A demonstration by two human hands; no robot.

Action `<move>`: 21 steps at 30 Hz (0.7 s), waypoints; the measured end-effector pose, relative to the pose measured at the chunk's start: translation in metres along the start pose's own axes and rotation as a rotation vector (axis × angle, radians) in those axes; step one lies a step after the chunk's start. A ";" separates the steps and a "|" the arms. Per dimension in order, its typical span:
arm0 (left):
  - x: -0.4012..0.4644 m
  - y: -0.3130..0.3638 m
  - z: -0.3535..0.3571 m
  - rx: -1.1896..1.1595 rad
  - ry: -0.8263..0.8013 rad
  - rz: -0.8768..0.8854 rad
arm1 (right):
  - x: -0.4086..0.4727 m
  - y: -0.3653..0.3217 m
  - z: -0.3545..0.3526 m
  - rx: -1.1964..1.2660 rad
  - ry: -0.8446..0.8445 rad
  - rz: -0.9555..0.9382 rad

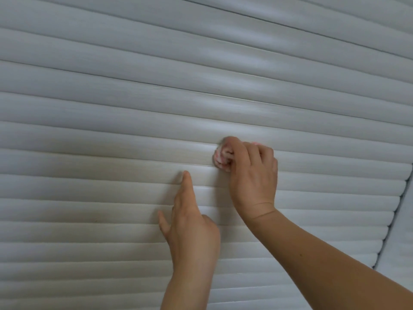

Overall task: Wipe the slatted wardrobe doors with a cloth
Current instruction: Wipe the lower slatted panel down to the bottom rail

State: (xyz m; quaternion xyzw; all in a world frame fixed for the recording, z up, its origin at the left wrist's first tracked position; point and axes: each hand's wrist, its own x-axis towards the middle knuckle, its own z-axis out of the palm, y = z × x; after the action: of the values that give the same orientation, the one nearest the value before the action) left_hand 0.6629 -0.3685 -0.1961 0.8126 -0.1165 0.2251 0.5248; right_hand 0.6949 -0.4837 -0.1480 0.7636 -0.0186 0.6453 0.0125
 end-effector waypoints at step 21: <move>0.033 -0.029 -0.049 -0.496 0.347 -0.081 | 0.026 -0.099 0.035 0.161 -0.036 -0.570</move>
State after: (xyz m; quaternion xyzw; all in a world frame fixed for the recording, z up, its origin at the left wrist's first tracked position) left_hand 0.6923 -0.3106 -0.1859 0.6130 -0.0440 0.3043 0.7278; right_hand 0.7384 -0.3867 -0.1282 0.7478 0.2476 0.6017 0.1320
